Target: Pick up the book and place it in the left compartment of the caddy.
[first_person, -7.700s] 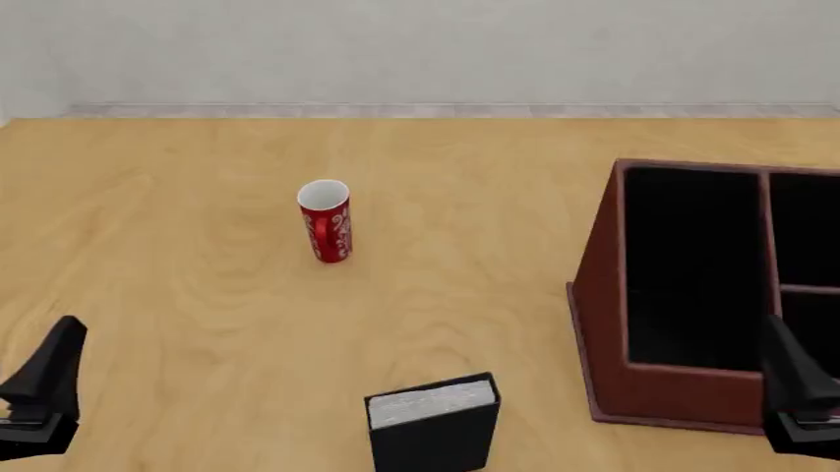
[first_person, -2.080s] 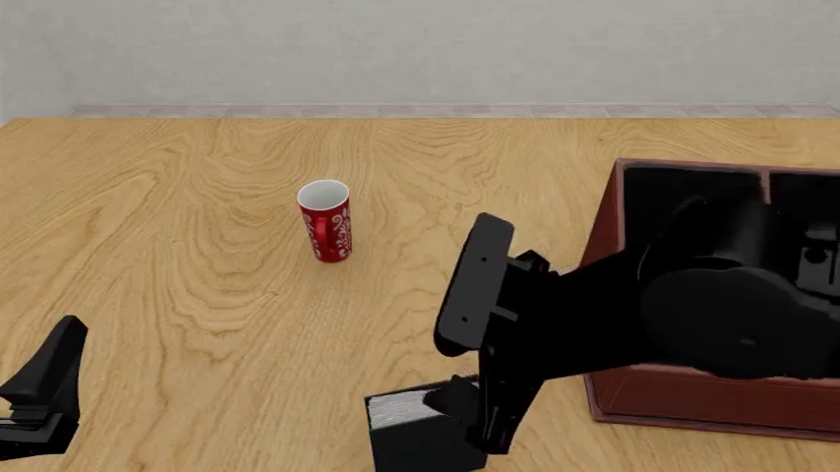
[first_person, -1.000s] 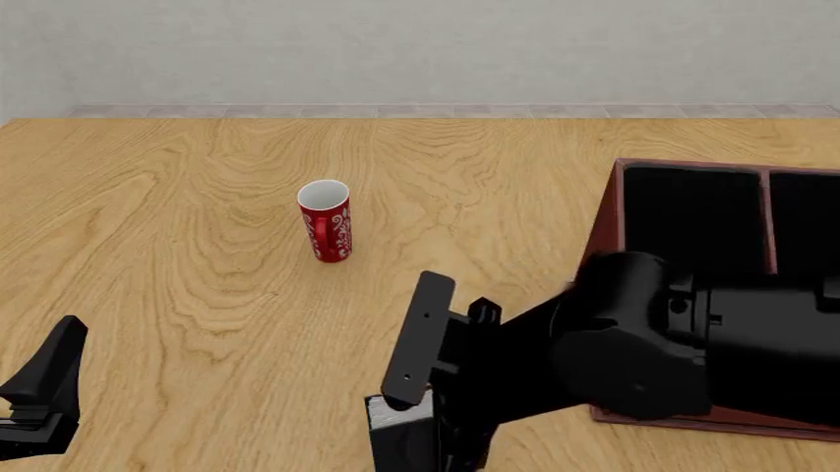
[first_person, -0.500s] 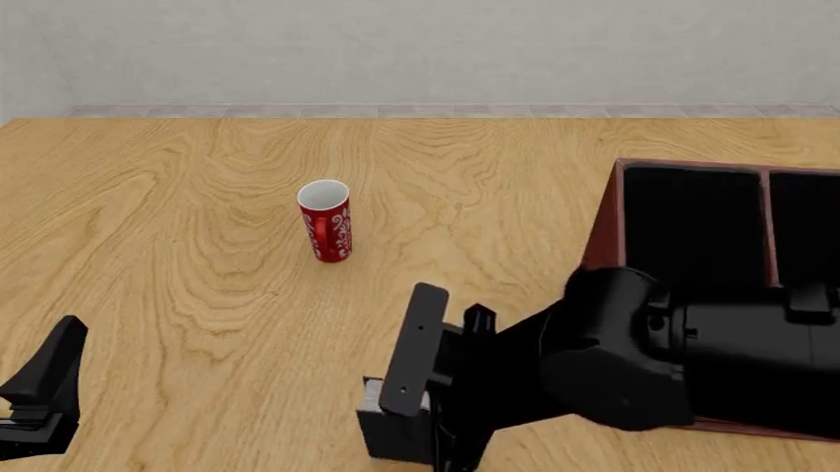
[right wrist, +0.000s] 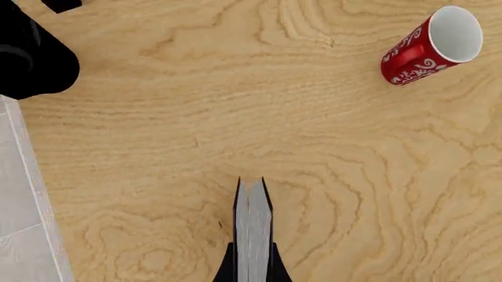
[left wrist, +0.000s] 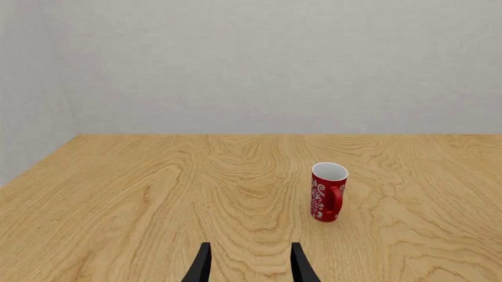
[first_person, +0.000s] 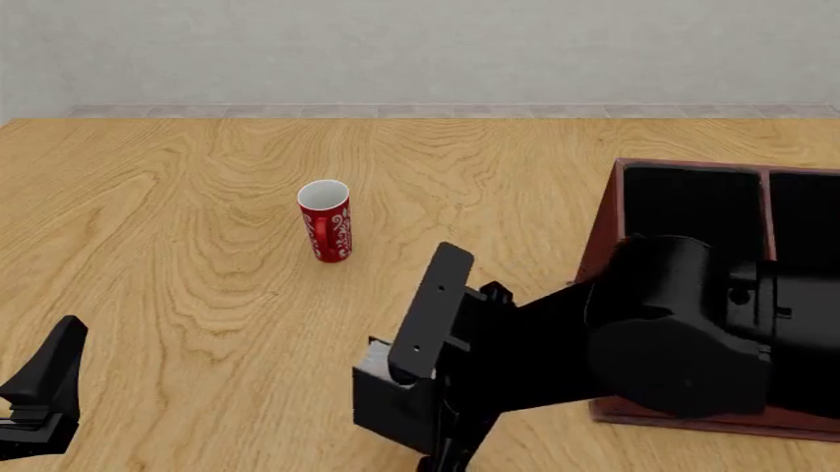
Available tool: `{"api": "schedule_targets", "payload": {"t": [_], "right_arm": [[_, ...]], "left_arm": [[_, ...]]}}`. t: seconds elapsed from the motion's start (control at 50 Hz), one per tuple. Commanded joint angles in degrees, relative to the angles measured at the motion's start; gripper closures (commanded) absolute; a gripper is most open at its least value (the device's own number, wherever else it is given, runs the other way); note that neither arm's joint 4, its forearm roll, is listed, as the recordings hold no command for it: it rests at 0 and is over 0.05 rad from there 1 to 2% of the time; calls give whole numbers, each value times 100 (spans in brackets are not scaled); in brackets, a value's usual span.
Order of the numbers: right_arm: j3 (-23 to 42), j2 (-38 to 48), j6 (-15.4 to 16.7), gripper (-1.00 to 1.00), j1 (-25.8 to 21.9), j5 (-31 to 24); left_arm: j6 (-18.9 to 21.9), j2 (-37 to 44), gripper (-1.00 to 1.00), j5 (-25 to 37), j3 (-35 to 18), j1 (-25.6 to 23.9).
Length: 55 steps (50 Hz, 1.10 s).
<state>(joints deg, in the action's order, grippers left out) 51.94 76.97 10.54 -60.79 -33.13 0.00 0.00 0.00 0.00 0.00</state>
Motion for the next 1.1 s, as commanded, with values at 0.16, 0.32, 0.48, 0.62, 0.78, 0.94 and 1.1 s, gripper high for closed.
{"api": "schedule_targets", "payload": {"t": [0.16,0.32,0.48,0.62,0.78,0.94,1.1], "right_arm": [[189,-493,-766,100,-77,-108],[534,-603,-821,100,-78,-429],[720,-731,-722,100,85,-680],[929,-955,-632,100,307,-1014],[967,-1159,-649,100,498,-1235],[1002,-1273,-589,100,667,-1398],[1198,-1381,-567,100,815,-1635]], "left_arm": [[0,0,-100,0,0,0],[0,0,-100,0,0,0],[0,0,-100,0,0,0],[0,0,-100,0,0,0],[0,0,-100,0,0,0],[0,0,-100,0,0,0],[0,0,-100,0,0,0]]}}
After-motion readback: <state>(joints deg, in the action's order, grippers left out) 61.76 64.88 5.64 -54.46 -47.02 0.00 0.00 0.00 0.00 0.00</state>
